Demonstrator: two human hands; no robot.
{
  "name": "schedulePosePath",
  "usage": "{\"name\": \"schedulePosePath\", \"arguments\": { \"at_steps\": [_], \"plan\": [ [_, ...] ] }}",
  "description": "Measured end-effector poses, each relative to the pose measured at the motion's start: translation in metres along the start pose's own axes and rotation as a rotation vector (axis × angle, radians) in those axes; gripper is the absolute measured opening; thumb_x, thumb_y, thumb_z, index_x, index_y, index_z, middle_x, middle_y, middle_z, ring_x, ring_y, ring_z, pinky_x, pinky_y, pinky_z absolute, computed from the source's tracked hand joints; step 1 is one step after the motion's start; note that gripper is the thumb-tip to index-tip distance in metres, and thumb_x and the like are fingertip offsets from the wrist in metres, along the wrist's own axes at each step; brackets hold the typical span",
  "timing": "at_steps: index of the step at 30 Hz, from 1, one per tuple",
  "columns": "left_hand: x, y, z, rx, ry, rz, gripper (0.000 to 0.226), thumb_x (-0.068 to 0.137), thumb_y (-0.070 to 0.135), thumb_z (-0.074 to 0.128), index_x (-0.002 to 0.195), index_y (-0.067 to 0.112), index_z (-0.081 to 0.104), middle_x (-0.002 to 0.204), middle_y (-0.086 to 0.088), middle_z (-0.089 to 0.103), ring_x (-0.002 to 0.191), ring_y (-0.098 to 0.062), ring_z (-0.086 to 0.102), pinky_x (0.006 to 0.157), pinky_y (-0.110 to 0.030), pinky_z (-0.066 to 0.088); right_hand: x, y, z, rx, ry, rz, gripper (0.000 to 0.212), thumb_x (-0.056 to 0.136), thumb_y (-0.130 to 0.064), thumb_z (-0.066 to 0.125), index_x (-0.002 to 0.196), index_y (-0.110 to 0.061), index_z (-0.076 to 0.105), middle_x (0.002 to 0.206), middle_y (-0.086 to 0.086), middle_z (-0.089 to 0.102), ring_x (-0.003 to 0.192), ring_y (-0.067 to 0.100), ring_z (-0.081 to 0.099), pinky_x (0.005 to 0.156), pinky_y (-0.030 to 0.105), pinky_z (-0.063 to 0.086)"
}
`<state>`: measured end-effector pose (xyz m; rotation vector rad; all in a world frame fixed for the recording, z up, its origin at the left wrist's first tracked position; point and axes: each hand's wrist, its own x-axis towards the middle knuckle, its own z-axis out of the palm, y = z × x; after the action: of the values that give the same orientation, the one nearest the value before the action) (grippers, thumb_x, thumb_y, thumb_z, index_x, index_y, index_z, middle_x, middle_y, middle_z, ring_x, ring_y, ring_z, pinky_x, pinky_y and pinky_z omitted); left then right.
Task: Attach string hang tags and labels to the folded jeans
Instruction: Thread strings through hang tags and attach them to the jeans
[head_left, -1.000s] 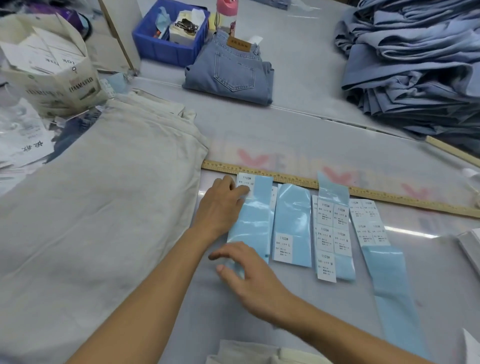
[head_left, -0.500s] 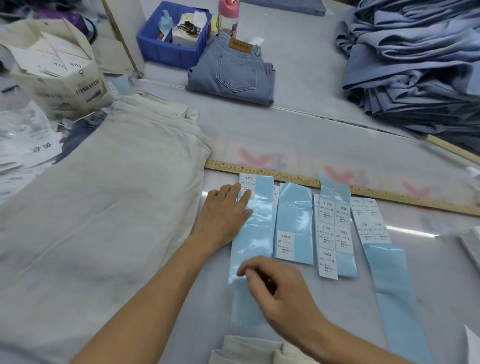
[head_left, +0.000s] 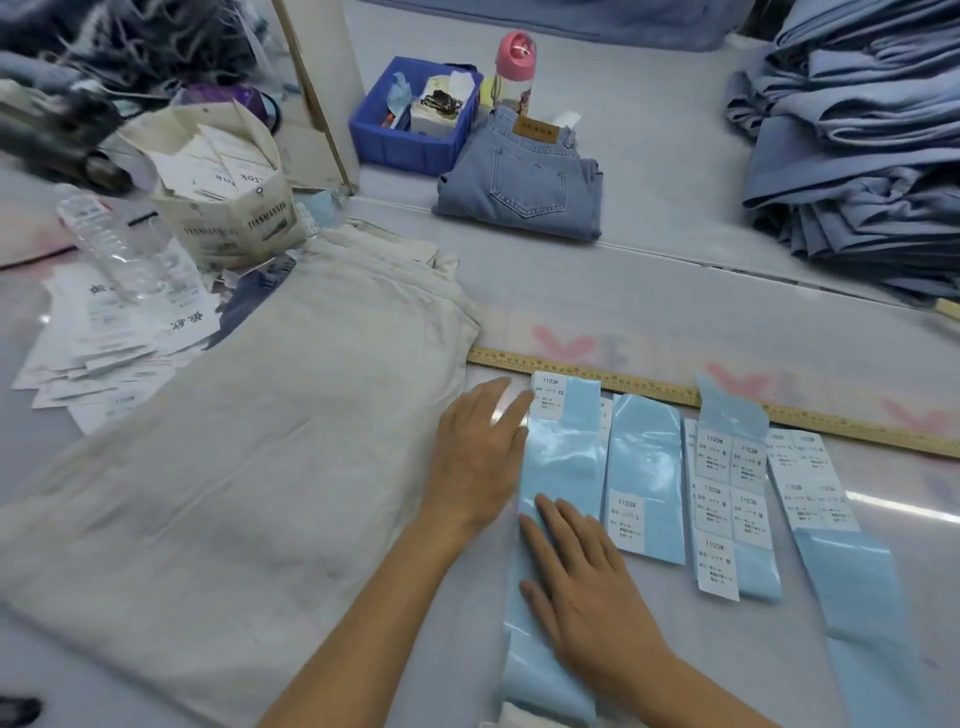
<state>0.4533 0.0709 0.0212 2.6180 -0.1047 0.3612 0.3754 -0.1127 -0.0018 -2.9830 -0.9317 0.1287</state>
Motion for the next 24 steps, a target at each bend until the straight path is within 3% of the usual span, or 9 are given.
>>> {"name": "schedulePosePath", "arguments": {
  "at_steps": [2,5,8,10,13,15,18,21,24],
  "plan": [
    [-0.036,-0.010,-0.028,-0.125,0.329,-0.254,0.041,0.094,0.015,0.063,0.135,0.012,0.062,0.140,-0.013,0.056,0.128,-0.032,0.053,0.108,-0.040,0.040,-0.002,0.002,0.011,0.025,0.023,0.004,0.060,0.101,-0.045,0.035,0.151,-0.014,0.045,0.161,0.008,0.036,0.148,0.027,0.034,0.113,0.045,0.025],
    [-0.126,-0.050,-0.062,0.011,0.588,-0.743,0.047,0.080,0.020,0.065,0.126,0.008,0.064,0.130,-0.021,0.056,0.119,-0.042,0.052,0.102,-0.044,0.037,-0.003,0.003,0.019,0.053,0.031,0.003,0.060,0.104,-0.044,0.026,0.155,-0.014,0.037,0.164,0.007,0.029,0.151,0.025,0.025,0.116,0.046,0.023],
    [-0.202,-0.077,-0.082,0.025,0.562,-1.296,0.067,0.072,0.032,0.074,0.131,0.005,0.059,0.135,-0.031,0.047,0.121,-0.050,0.044,0.108,-0.058,0.032,-0.003,0.001,0.019,0.054,0.001,0.030,0.062,0.103,-0.045,0.027,0.156,-0.014,0.035,0.165,0.006,0.026,0.152,0.025,0.024,0.117,0.045,0.021],
    [-0.220,-0.078,-0.087,-0.066,0.478,-1.371,0.077,0.067,0.040,0.075,0.132,0.001,0.060,0.135,-0.034,0.046,0.121,-0.052,0.044,0.111,-0.059,0.032,-0.003,-0.001,0.014,0.049,-0.041,0.040,0.062,0.103,-0.046,0.023,0.156,-0.015,0.033,0.166,0.005,0.024,0.153,0.025,0.022,0.117,0.045,0.019],
    [-0.214,-0.072,-0.094,-0.174,0.467,-1.410,0.065,0.076,0.014,0.087,0.134,0.005,0.060,0.132,-0.034,0.046,0.125,-0.046,0.042,0.110,-0.053,0.034,-0.002,-0.003,0.011,0.071,-0.090,0.037,0.065,0.104,-0.049,0.010,0.160,-0.017,0.019,0.168,0.003,0.011,0.156,0.022,0.008,0.120,0.044,0.012],
    [-0.201,-0.062,-0.094,-0.020,0.550,-1.215,0.051,0.077,0.002,0.081,0.125,0.007,0.066,0.125,-0.029,0.049,0.116,-0.045,0.045,0.102,-0.054,0.038,-0.002,-0.004,0.012,0.090,-0.109,0.037,0.064,0.103,-0.051,0.007,0.160,-0.022,0.005,0.169,-0.001,-0.002,0.156,0.019,-0.006,0.122,0.043,0.004],
    [-0.152,-0.024,-0.078,0.047,0.540,-0.609,0.036,0.079,-0.007,0.071,0.112,0.009,0.072,0.112,-0.012,0.060,0.099,-0.037,0.054,0.086,-0.047,0.048,0.000,-0.004,0.014,0.101,-0.123,0.038,0.063,0.104,-0.051,0.007,0.160,-0.024,-0.001,0.169,-0.002,-0.008,0.155,0.017,-0.013,0.123,0.042,0.000],
    [-0.055,0.002,-0.047,-0.030,0.209,-0.195,0.044,0.081,-0.013,0.065,0.118,0.010,0.071,0.114,-0.007,0.069,0.104,-0.032,0.063,0.086,-0.042,0.055,-0.001,-0.003,0.013,0.116,-0.128,0.036,0.063,0.104,-0.053,0.006,0.160,-0.027,-0.005,0.168,-0.005,-0.014,0.154,0.014,-0.017,0.123,0.040,-0.007],
    [0.047,0.003,-0.008,0.071,-0.139,0.003,0.052,0.094,-0.002,0.052,0.144,0.013,0.052,0.148,-0.005,0.051,0.136,-0.024,0.046,0.107,-0.033,0.040,-0.003,-0.004,0.011,0.111,-0.101,0.042,0.062,0.106,-0.049,0.024,0.161,-0.024,0.016,0.169,0.000,0.004,0.156,0.019,0.003,0.121,0.040,0.005]
  ]
}}
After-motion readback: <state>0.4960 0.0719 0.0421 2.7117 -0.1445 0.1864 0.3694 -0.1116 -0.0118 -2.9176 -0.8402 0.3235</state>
